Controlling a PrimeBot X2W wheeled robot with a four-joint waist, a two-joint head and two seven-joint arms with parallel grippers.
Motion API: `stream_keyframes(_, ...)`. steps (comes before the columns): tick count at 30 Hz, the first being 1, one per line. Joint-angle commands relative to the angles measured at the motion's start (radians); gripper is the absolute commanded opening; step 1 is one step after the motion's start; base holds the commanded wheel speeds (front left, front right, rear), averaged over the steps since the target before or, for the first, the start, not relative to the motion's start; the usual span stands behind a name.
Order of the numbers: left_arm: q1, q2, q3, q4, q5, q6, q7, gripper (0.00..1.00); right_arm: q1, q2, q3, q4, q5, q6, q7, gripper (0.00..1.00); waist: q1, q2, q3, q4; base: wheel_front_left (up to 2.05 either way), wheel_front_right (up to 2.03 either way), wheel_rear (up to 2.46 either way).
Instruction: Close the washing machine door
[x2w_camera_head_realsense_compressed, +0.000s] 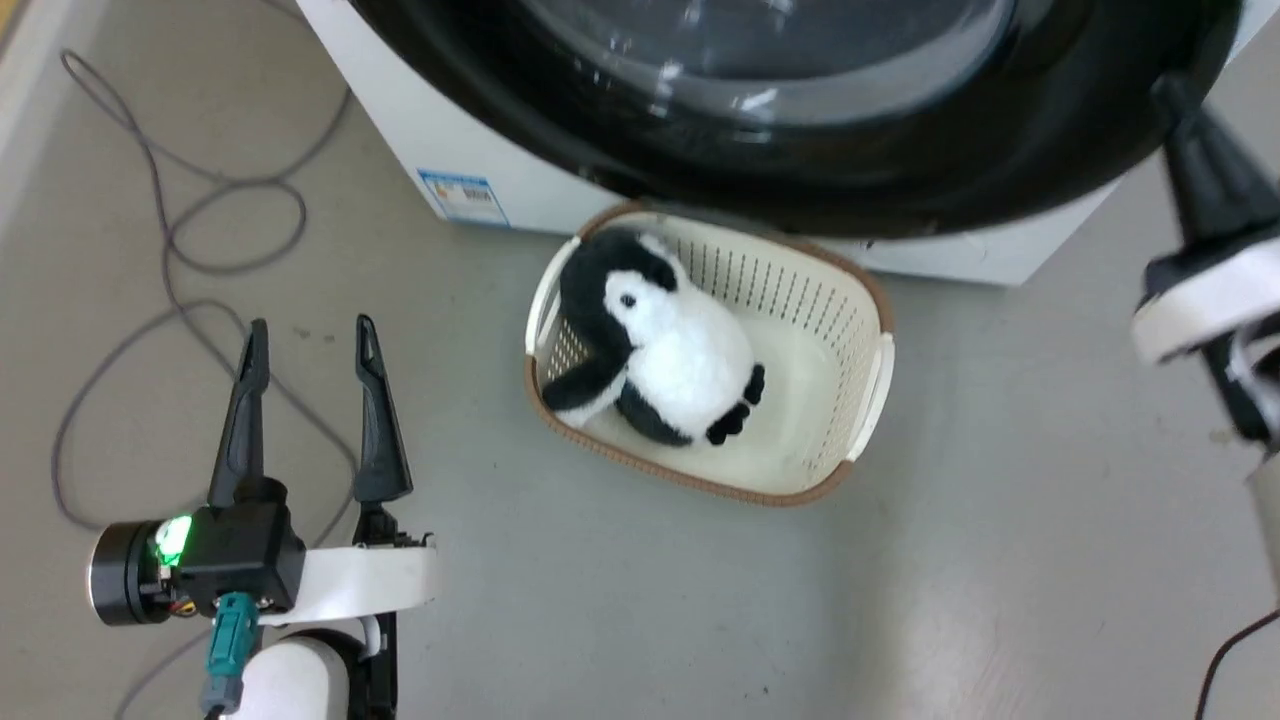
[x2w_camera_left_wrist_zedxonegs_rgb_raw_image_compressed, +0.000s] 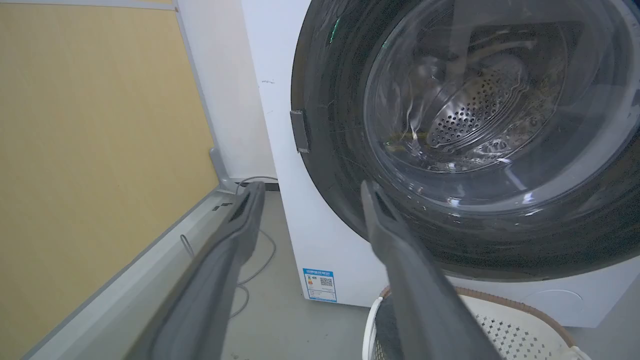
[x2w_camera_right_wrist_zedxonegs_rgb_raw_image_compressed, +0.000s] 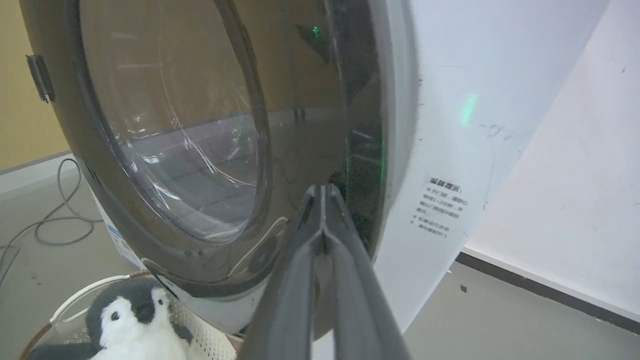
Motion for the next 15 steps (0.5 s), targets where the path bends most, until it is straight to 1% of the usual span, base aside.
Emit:
stream_keyframes(1,-0.016,-0.003,0.001,-0.002,0.004,-0.001,-0.004,1.0,-0.029,-0.009,-0.008,0.017,-0.002,-0.002,-0.004,0.0,-0.0001,0.0,0.024,0.004,0.0,0.0,0.0)
stream_keyframes(4,-0.024,-0.004,0.003,-0.002,0.003,-0.001,-0.004,1.0,-0.083,-0.018,-0.017,0.067,-0.004,-0.002,-0.004,0.0,-0.0001,0.0,0.04,0.004,0.0,0.0,0.0)
stream_keyframes(12,-0.049,-0.009,-0.002,0.003,0.0,-0.001,-0.004,1.0,-0.199,-0.042,0.011,0.174,-0.014,-0.002,-0.004,0.0,-0.0001,0.0,0.059,0.014,0.0,0.0,0.0)
stream_keyframes(15,-0.056,-0.011,-0.006,0.003,-0.003,-0.001,-0.004,1.0,-0.23,-0.045,0.005,0.21,-0.016,-0.002,-0.004,0.0,-0.0001,0.0,0.063,0.021,0.0,0.0,0.0)
